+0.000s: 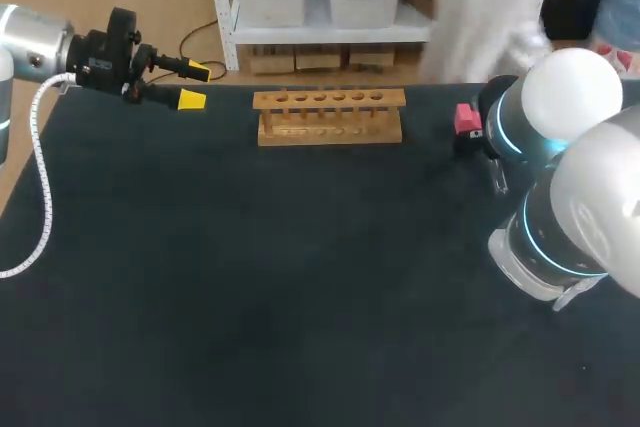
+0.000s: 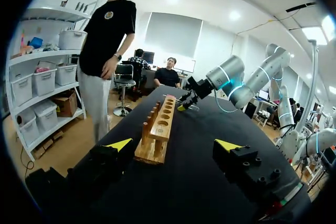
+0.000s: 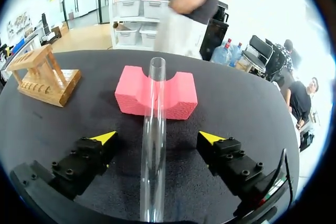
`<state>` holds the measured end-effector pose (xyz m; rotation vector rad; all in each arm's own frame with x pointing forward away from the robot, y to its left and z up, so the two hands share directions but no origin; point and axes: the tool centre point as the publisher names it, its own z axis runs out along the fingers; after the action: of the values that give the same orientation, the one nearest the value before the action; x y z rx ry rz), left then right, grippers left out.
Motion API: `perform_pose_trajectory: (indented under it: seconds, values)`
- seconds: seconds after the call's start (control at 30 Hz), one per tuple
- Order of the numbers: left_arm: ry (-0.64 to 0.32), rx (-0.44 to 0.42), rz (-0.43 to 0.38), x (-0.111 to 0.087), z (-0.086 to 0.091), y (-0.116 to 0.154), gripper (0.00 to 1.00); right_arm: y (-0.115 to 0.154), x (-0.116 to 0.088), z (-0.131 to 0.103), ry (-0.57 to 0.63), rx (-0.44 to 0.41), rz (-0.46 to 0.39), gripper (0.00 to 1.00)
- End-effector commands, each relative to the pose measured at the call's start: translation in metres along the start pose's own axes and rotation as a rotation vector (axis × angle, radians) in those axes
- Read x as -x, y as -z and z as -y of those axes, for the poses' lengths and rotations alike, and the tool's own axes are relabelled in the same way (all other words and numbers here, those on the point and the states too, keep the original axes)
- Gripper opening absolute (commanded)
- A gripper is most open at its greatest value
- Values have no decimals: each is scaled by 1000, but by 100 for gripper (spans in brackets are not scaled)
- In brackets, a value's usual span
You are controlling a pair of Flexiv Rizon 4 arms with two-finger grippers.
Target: Grasp the test tube, adjust it, and insert it.
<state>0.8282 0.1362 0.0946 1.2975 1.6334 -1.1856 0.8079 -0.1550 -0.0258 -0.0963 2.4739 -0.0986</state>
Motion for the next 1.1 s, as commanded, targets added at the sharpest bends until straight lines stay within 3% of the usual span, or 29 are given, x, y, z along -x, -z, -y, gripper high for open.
perform_pose_trajectory:
  seconds: [0.03, 0.07, 0.17, 0.23, 0.93, 1.03, 1.1]
  values:
    - [-1, -1, 0, -1, 0, 0, 100, 2, -2, -1, -3, -2, 6, 83]
    - [-1, -1, 0, -1, 0, 0, 100, 2, -2, -2, -3, 0, 6, 83]
    - [-1, -1, 0, -1, 0, 0, 100, 3, -2, -2, -11, 3, 15, 64]
    - [-1, -1, 0, -1, 0, 0, 100, 4, -2, -2, -13, 4, 17, 58]
    - [-1, -1, 0, -1, 0, 0, 100, 7, -1, 1, -22, -4, 14, 42]
    - [-1, -1, 0, -1, 0, 0, 100, 7, -1, 1, -24, -2, 11, 36]
    - [-1, -1, 0, -1, 0, 0, 100, 6, -2, 1, -27, 1, 9, 26]
